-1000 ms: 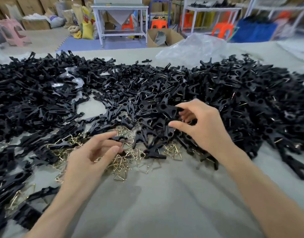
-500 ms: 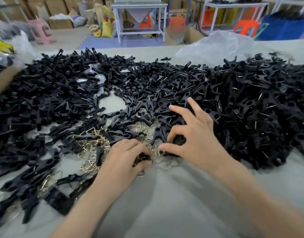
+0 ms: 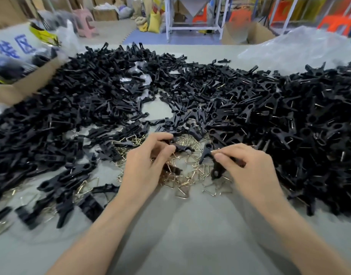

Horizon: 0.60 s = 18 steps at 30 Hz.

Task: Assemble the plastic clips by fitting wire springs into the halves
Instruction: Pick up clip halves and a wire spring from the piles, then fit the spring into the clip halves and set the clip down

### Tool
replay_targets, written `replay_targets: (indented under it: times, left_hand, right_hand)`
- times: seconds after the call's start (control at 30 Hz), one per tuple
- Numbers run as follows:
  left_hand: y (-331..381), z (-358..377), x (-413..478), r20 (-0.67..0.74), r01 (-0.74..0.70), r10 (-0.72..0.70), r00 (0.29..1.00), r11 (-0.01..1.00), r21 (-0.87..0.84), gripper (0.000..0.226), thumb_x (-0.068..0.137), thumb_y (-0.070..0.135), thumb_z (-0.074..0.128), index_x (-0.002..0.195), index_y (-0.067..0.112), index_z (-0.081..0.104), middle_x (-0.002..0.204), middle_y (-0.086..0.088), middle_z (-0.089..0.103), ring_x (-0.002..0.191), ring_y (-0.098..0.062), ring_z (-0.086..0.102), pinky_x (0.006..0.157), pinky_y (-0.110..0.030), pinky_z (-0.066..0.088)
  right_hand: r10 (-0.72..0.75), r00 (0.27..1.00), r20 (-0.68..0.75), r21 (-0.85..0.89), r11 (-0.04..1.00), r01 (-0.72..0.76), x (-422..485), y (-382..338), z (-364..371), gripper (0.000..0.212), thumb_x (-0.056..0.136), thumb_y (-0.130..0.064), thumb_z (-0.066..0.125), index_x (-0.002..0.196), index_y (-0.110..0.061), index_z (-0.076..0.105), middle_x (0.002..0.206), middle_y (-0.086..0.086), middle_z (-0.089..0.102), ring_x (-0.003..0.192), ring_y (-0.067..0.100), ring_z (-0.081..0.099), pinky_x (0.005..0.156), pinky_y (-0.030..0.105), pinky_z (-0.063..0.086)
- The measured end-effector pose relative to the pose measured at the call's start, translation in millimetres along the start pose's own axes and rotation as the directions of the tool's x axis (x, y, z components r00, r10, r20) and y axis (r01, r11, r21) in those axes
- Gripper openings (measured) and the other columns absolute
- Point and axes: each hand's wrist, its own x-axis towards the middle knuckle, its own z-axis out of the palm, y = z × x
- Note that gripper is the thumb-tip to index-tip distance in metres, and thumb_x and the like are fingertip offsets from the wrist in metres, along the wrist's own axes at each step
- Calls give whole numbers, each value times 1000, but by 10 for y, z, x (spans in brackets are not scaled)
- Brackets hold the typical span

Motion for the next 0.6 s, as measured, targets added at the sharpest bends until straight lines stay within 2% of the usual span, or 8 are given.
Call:
replay_targets:
  times: [0.07, 0.13, 0.27, 0.33, 0.4, 0.47, 0.53, 0.6]
  left_hand:
    - [-31, -19, 14, 100, -3, -6, 995, 997, 82, 23, 88, 25, 66, 105, 41, 61, 78, 23, 68, 81, 2, 63, 73, -5, 42]
    - [-37, -36, 24, 173, -29, 5, 985, 990, 137, 29, 89, 21, 66, 112, 37, 61, 81, 26, 66, 88, 6, 61, 77, 1, 38]
    - [-20, -141, 53, 231, -54, 28, 972, 993, 104, 38, 91, 4, 58, 117, 31, 60, 95, 16, 69, 88, 1, 63, 80, -6, 44]
    - [-31, -216, 74, 310, -59, 20, 951, 992, 115, 44, 86, -7, 52, 110, 29, 57, 103, 13, 67, 89, -1, 63, 81, -13, 48]
    - [-24, -267, 79, 392, -56, -5, 920, 988, 144, 43, 82, -5, 54, 100, 34, 52, 105, 13, 65, 90, -5, 63, 81, -23, 49]
    - [-15, -285, 77, 440, -98, 3, 898, 976, 194, 39, 80, 4, 66, 87, 38, 48, 101, 12, 65, 91, -5, 60, 83, -26, 47]
    - [5, -273, 75, 468, -155, 34, 883, 962, 223, 36, 80, 11, 74, 79, 37, 49, 96, 13, 66, 90, 0, 58, 81, -22, 44]
    - [34, -258, 79, 457, -184, 75, 886, 963, 198, 25, 80, 14, 75, 79, 32, 57, 94, 11, 67, 86, -1, 59, 81, -22, 45]
  right_hand:
    - [80, 996, 29, 141, 987, -83, -17, -15, -19, 16, 84, -19, 70, 85, -34, 75, 74, -12, 72, 66, 2, 63, 68, 17, 48]
    - [136, 988, 67, 221, 964, -148, -25, -9, -14, 23, 86, -15, 67, 87, -37, 73, 65, -6, 69, 47, 6, 55, 51, 17, 46]
    - [178, 975, 130, 342, 915, -213, -26, -8, -10, 41, 90, -6, 61, 111, -40, 61, 60, 7, 64, 43, 14, 50, 46, 24, 45]
    - [181, 974, 140, 377, 899, -221, -17, -12, -16, 39, 92, -4, 57, 104, -42, 60, 60, 6, 63, 42, 16, 48, 43, 23, 42]
    - [168, 973, 156, 335, 918, -212, 27, -17, 2, 32, 94, -3, 52, 88, -30, 66, 60, 2, 60, 43, 15, 49, 43, 19, 38]
    - [120, 973, 197, 256, 952, -170, 105, -62, 46, 34, 96, -1, 47, 80, -21, 68, 63, 0, 59, 48, 12, 52, 46, 14, 37]
    - [4, 980, 200, 94, 995, -24, 218, -150, 117, 37, 96, 1, 43, 81, -18, 70, 70, -4, 61, 53, 5, 52, 52, 10, 38]
    - [-123, 971, 203, -125, 981, 150, 368, -241, 217, 32, 95, 0, 44, 94, -15, 72, 89, -4, 64, 67, 3, 54, 65, 10, 40]
